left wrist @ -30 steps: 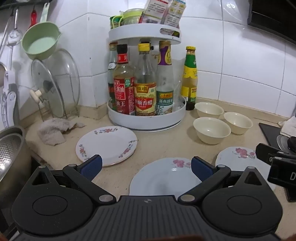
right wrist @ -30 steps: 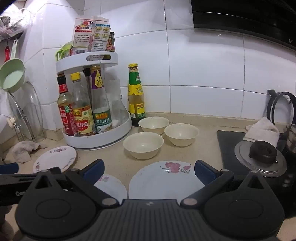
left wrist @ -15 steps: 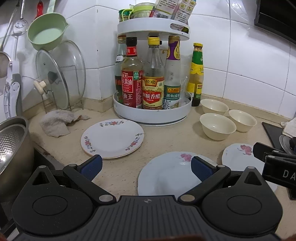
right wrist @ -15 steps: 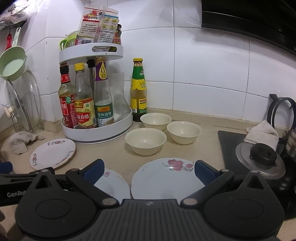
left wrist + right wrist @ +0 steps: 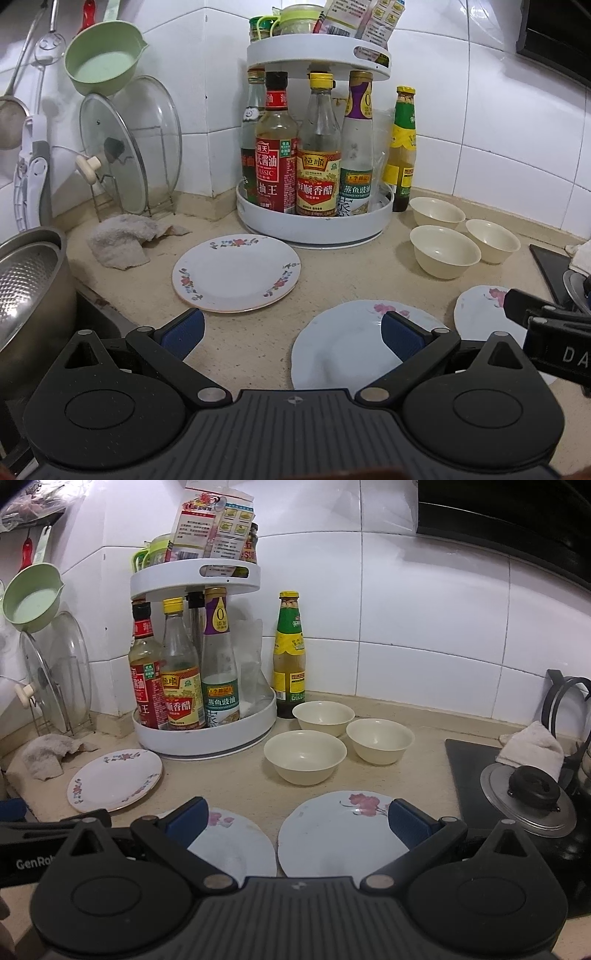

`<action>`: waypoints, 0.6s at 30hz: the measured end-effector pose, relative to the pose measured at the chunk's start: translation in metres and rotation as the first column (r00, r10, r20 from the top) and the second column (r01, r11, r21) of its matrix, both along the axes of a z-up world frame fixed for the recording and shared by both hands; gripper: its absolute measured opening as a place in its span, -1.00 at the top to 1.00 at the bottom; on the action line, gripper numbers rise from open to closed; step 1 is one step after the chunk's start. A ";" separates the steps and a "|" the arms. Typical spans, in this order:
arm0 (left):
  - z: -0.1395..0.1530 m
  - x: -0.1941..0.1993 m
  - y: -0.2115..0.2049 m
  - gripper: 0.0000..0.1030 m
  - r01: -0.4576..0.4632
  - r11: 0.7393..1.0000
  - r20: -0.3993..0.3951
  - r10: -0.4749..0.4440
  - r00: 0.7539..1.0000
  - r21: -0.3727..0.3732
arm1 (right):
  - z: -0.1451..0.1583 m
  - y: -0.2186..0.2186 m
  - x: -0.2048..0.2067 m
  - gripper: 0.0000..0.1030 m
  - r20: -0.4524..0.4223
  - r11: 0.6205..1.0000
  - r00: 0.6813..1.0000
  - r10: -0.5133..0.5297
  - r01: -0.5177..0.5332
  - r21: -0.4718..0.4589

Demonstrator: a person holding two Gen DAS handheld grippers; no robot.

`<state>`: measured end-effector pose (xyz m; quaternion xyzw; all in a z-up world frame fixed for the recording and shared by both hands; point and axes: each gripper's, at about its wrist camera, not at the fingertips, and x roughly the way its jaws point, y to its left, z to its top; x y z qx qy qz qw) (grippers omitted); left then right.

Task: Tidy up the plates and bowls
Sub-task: 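Move both grippers forward toward the pink-flower plates on the counter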

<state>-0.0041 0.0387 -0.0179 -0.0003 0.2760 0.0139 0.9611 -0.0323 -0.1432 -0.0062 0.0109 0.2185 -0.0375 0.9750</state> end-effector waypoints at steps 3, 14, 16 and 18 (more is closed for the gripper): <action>0.000 0.001 0.000 -1.00 0.006 1.000 -0.001 -0.006 1.000 0.000 | -0.001 0.002 -0.001 -0.99 -0.004 1.000 1.000 0.002 -0.002 -0.001; 0.000 0.001 0.003 -1.00 0.005 1.000 0.000 -0.005 1.000 -0.004 | -0.002 0.004 -0.002 -0.99 -0.006 1.000 1.000 0.005 -0.005 0.000; 0.000 0.001 0.003 -1.00 0.005 1.000 0.001 -0.005 1.000 -0.003 | -0.002 0.004 -0.002 -0.99 -0.007 1.000 1.000 0.005 -0.005 -0.001; 0.000 0.001 0.003 -1.00 0.005 1.000 0.001 -0.005 1.000 -0.002 | -0.002 0.005 -0.001 -0.99 -0.009 1.000 1.000 0.006 -0.006 -0.002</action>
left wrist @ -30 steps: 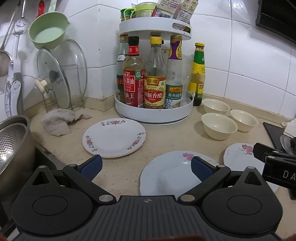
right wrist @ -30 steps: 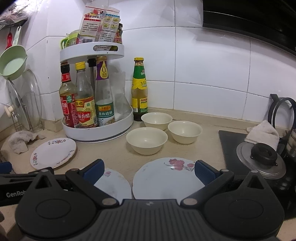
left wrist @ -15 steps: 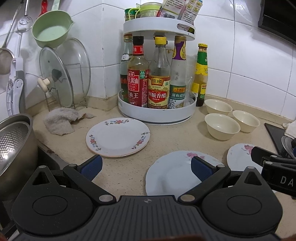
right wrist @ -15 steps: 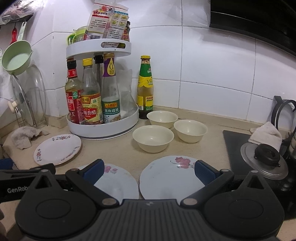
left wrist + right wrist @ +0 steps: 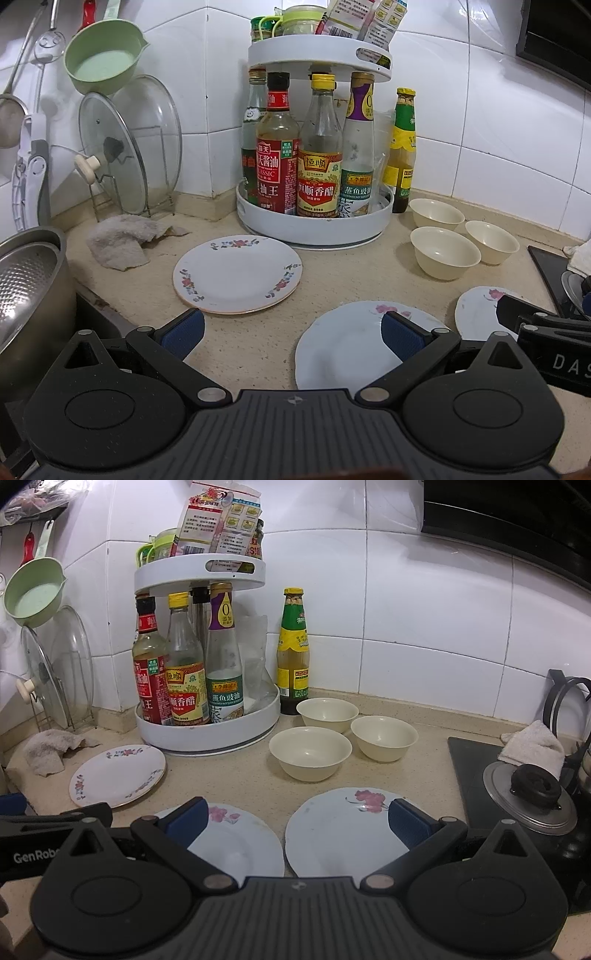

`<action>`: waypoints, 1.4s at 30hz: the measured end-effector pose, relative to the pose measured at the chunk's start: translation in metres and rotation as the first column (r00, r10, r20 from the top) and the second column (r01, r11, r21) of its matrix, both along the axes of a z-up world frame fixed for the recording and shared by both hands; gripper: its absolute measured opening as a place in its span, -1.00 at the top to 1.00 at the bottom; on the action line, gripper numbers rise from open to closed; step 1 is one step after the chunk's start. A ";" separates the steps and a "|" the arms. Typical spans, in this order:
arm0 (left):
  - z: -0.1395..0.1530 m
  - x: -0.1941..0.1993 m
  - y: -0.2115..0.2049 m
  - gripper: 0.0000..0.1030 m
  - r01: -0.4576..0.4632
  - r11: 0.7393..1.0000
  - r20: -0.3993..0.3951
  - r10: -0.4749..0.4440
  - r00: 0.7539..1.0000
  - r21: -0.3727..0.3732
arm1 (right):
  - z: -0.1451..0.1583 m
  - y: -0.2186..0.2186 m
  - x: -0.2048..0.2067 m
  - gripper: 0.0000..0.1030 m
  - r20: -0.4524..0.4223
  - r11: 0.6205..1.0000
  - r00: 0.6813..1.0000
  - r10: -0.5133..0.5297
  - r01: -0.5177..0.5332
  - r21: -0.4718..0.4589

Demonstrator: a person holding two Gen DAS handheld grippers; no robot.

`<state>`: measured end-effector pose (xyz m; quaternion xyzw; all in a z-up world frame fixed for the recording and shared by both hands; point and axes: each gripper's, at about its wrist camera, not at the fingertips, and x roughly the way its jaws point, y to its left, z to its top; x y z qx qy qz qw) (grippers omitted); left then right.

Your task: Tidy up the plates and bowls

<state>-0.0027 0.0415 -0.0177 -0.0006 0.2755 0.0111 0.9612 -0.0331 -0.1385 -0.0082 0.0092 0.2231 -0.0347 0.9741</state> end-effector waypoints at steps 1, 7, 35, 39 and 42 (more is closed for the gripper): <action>0.000 0.000 -0.001 -1.00 -0.002 1.000 -0.001 0.002 1.000 0.000 | 0.000 0.000 0.000 -0.99 0.000 1.000 1.000 -0.001 0.001 -0.001; 0.000 0.001 0.000 -1.00 -0.003 1.000 -0.002 0.003 1.000 0.000 | 0.000 0.004 0.005 -0.99 -0.004 1.000 1.000 -0.002 0.002 -0.002; -0.007 0.025 0.014 -0.97 -0.020 1.000 -0.024 0.020 1.000 -0.003 | -0.006 0.018 0.032 -0.99 -0.037 1.000 0.999 0.013 -0.013 -0.003; -0.012 0.031 0.014 -0.97 -0.055 0.998 -0.040 0.055 0.998 -0.014 | -0.009 0.018 0.043 -0.99 -0.057 0.999 0.997 0.044 -0.045 -0.006; -0.012 0.035 0.013 -0.94 -0.098 0.995 -0.055 0.097 0.994 -0.018 | -0.011 0.016 0.056 -0.99 -0.070 0.996 0.994 0.090 -0.090 -0.007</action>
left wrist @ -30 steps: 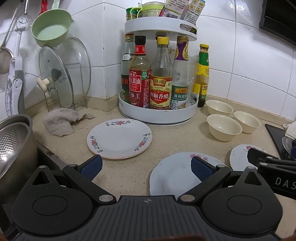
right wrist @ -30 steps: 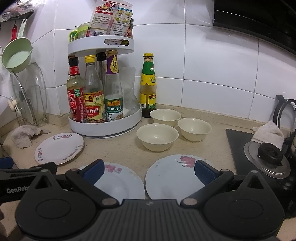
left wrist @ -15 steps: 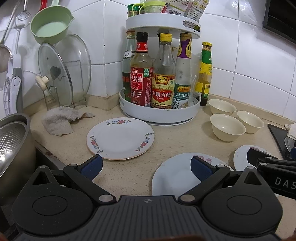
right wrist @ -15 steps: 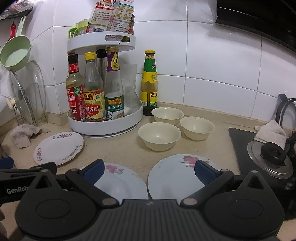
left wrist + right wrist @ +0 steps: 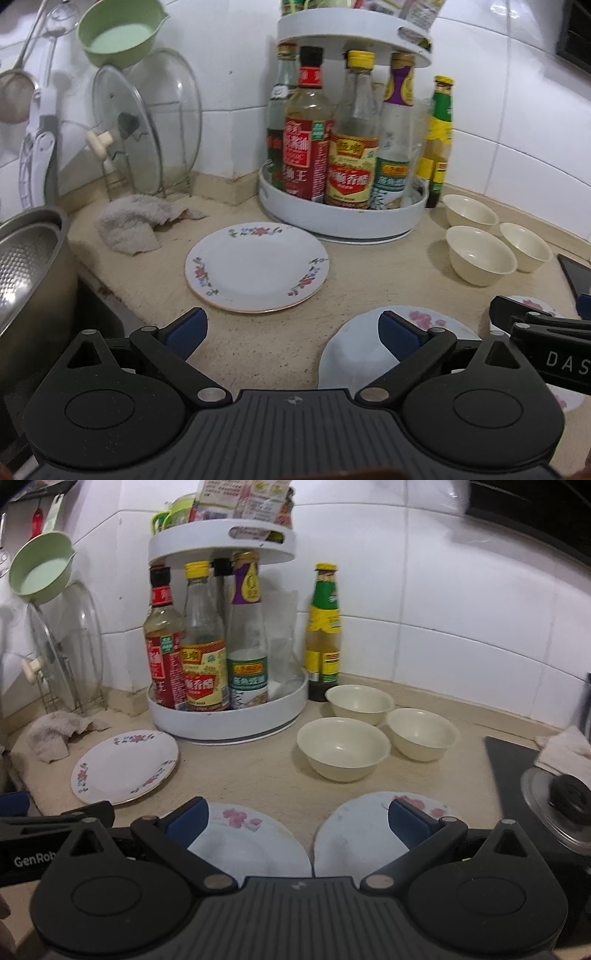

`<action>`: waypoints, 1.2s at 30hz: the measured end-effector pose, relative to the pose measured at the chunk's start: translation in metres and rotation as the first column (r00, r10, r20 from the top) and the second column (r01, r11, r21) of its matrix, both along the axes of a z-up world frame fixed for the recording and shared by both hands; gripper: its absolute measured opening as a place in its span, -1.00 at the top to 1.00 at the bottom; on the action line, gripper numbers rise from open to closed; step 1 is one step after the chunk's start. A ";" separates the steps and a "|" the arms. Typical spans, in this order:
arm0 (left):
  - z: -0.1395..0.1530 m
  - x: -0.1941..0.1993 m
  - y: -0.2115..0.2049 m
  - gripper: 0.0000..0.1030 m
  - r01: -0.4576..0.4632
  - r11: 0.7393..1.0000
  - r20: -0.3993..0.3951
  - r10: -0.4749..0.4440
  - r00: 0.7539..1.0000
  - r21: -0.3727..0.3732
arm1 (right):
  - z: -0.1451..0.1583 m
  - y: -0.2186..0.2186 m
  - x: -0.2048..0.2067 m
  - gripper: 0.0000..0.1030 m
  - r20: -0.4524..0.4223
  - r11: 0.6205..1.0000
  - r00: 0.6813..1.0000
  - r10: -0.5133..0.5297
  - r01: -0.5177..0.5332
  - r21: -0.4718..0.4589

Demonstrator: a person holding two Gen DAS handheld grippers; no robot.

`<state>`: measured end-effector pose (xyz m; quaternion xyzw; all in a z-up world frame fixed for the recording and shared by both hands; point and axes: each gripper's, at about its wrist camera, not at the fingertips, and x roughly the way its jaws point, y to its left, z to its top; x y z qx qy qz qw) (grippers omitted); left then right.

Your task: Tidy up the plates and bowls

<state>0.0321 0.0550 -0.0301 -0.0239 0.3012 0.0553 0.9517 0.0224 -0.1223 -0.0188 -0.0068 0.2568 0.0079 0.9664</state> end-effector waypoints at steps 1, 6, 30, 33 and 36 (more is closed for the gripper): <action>0.000 0.000 0.000 -0.95 -0.010 1.000 0.003 0.010 1.000 0.004 | 0.000 0.000 0.004 -0.99 -0.006 1.000 1.000 0.014 -0.014 0.006; -0.004 0.004 -0.003 -0.97 -0.057 0.998 -0.015 0.057 0.998 -0.003 | -0.001 -0.003 0.023 -0.99 -0.016 0.995 0.994 0.104 -0.104 -0.002; -0.041 0.015 -0.026 -0.82 0.305 0.951 -0.157 -0.293 0.943 0.056 | -0.040 -0.047 -0.007 -0.60 -0.289 0.868 0.836 0.467 -0.372 0.328; -0.044 0.024 -0.026 -0.76 0.399 0.915 -0.173 -0.385 0.907 0.061 | -0.048 -0.046 -0.004 -0.53 -0.329 0.873 0.837 0.438 -0.307 0.380; -0.047 0.037 -0.019 -0.65 0.486 0.874 -0.194 -0.476 0.858 0.009 | -0.058 -0.047 0.001 -0.39 -0.364 0.876 0.852 0.375 -0.198 0.440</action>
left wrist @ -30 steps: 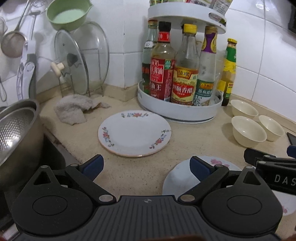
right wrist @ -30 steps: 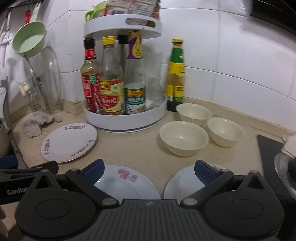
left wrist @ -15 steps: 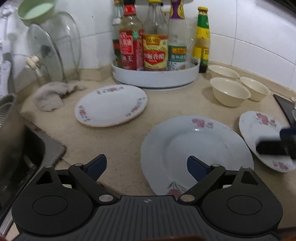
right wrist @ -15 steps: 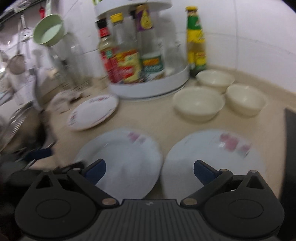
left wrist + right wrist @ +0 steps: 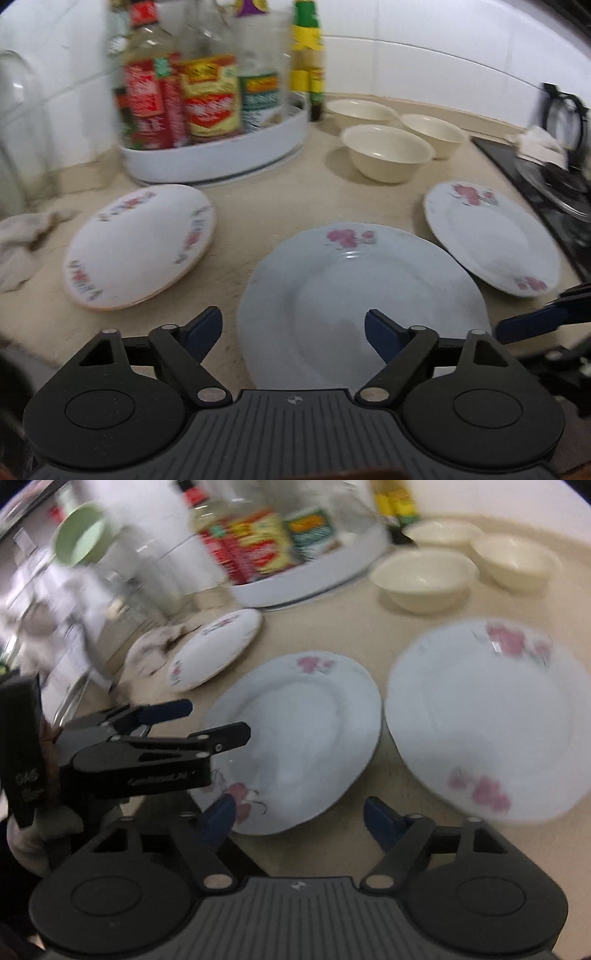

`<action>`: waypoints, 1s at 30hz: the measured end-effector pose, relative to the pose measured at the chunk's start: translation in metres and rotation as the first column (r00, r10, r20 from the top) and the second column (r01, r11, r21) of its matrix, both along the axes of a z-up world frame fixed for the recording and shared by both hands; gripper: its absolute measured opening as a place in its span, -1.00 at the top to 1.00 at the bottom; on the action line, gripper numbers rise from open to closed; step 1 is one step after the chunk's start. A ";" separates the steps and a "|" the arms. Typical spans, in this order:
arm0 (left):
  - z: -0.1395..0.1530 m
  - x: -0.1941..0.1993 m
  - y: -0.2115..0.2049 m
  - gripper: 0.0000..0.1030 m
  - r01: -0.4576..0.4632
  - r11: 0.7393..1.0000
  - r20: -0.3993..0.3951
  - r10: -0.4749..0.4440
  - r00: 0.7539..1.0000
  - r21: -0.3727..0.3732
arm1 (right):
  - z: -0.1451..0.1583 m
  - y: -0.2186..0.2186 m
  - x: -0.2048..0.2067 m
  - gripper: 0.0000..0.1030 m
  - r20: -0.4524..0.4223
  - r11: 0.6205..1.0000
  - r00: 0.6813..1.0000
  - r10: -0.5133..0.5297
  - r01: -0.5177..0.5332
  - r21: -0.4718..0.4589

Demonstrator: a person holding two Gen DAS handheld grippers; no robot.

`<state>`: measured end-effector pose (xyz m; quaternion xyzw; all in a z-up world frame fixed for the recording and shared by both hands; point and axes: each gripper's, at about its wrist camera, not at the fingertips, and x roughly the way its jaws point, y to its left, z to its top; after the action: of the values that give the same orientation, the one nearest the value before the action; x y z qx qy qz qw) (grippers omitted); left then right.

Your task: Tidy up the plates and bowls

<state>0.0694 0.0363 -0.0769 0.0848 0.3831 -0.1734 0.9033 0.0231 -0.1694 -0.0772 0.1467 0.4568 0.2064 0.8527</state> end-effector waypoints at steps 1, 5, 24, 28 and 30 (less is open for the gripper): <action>-0.001 0.004 0.003 -0.64 0.016 1.000 -0.015 -0.017 1.000 -0.014 | -0.003 0.000 0.000 -0.38 -0.012 0.999 0.999 -0.034 0.034 0.017; -0.009 0.015 0.015 -0.45 0.076 0.996 -0.075 -0.079 0.994 -0.050 | -0.002 0.011 -0.001 -0.23 0.009 0.994 0.994 -0.113 0.113 0.010; -0.009 0.062 0.026 -0.09 0.055 0.992 -0.066 -0.063 0.996 -0.114 | -0.005 0.006 0.031 0.52 0.054 0.941 0.940 -0.337 0.339 -0.024; -0.009 0.064 0.024 -0.09 0.047 0.992 -0.060 -0.054 0.997 -0.115 | -0.005 0.003 0.045 0.53 0.069 0.934 0.933 -0.353 0.356 -0.033; -0.009 0.065 0.024 -0.09 0.037 0.992 -0.061 -0.045 0.997 -0.117 | -0.005 0.002 0.052 0.53 0.072 0.931 0.929 -0.362 0.365 -0.030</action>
<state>0.1347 0.0608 -0.0860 0.0346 0.3989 -0.2165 0.8904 0.0747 -0.1675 -0.0825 0.2033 0.3979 0.0398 0.8937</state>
